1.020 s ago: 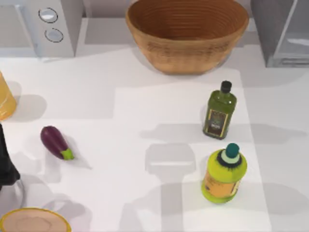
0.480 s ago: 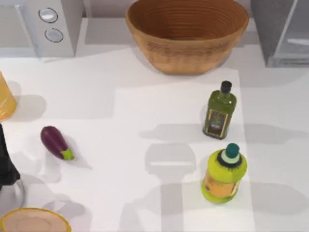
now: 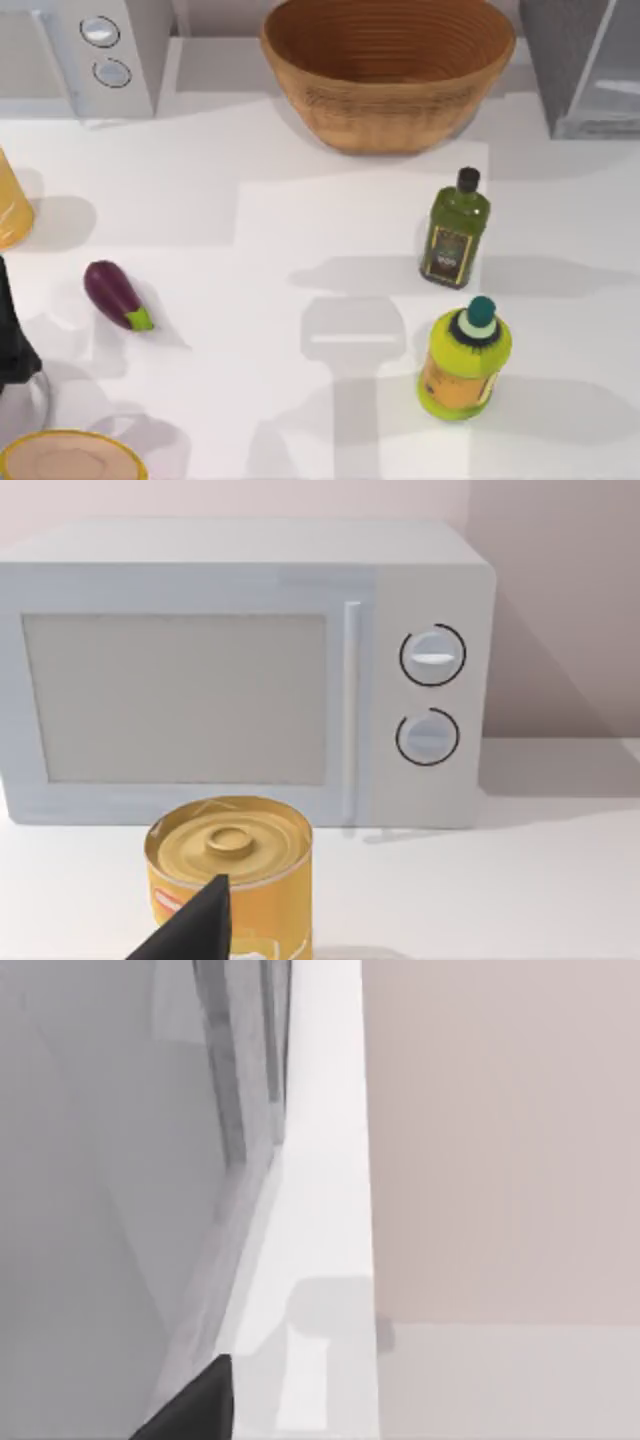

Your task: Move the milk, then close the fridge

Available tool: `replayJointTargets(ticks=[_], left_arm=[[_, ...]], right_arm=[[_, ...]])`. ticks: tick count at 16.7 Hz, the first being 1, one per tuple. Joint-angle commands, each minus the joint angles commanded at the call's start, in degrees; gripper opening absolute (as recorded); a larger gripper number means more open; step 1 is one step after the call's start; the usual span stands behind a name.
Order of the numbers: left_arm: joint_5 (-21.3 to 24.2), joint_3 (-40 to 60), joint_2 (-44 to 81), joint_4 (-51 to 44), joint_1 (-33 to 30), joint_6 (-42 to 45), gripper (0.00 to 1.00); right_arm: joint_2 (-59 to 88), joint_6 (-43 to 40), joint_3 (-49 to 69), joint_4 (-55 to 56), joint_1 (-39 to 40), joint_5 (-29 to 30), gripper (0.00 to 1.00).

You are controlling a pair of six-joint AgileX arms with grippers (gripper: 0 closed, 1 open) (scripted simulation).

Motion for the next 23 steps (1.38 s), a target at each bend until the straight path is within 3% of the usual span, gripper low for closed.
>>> replayJointTargets(ticks=[4, 7, 11, 17, 20, 23], left_arm=[[0.00, 0.00, 0.00, 0.00, 0.00, 0.00, 1.00], [0.00, 0.00, 0.00, 0.00, 0.00, 0.00, 1.00], [0.00, 0.00, 0.00, 0.00, 0.00, 0.00, 1.00], [0.00, 0.00, 0.00, 0.00, 0.00, 0.00, 1.00], [0.00, 0.00, 0.00, 0.00, 0.00, 0.00, 1.00], [0.00, 0.00, 0.00, 0.00, 0.00, 0.00, 1.00]], right_arm=[[-0.33, 0.00, 0.11, 0.11, -0.43, -0.01, 1.00], [-1.78, 3.52, -1.27, 2.87, 3.27, 3.43, 1.00], [-5.02, 11.85, -4.62, 7.91, 15.21, 13.61, 1.00], [-8.79, 25.93, -10.28, 13.99, 42.44, 33.00, 1.00], [-10.54, 32.88, -14.65, 16.96, 49.79, 39.78, 1.00], [-11.83, 34.96, -16.19, 18.46, 51.85, 41.68, 1.00]])
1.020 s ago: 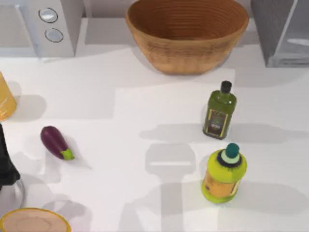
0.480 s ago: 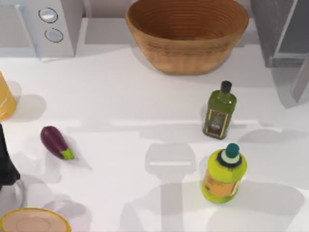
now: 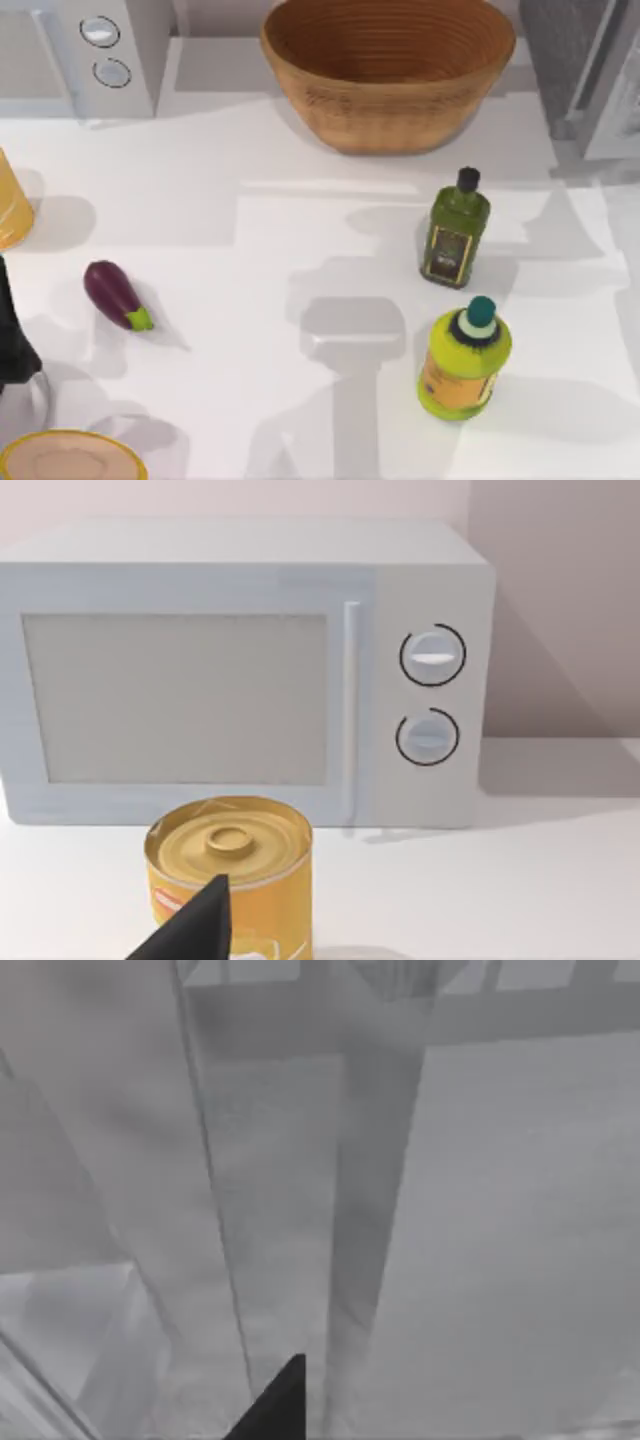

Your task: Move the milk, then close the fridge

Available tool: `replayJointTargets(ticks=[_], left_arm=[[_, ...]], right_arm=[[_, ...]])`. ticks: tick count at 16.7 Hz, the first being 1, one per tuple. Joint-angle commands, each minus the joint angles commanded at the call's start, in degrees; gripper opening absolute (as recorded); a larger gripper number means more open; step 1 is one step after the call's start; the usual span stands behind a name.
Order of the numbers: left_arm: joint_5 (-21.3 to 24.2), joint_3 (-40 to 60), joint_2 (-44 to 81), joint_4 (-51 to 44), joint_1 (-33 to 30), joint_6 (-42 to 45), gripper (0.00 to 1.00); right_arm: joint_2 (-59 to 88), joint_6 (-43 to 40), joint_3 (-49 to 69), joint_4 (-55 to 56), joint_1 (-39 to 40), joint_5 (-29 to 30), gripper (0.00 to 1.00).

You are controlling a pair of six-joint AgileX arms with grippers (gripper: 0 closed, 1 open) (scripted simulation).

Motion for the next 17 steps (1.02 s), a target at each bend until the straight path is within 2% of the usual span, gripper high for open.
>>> replayJointTargets(ticks=[6, 13, 17], left_arm=[[0.00, 0.00, 0.00, 0.00, 0.00, 0.00, 1.00], [0.00, 0.00, 0.00, 0.00, 0.00, 0.00, 1.00], [0.00, 0.00, 0.00, 0.00, 0.00, 0.00, 1.00]], right_arm=[[2.56, -0.28, 2.13, -0.75, -0.83, 0.24, 1.00], [17.73, -0.16, 21.95, -4.62, -0.86, 0.61, 1.00], [20.98, -0.12, 25.82, -5.49, -0.86, 0.71, 1.00]])
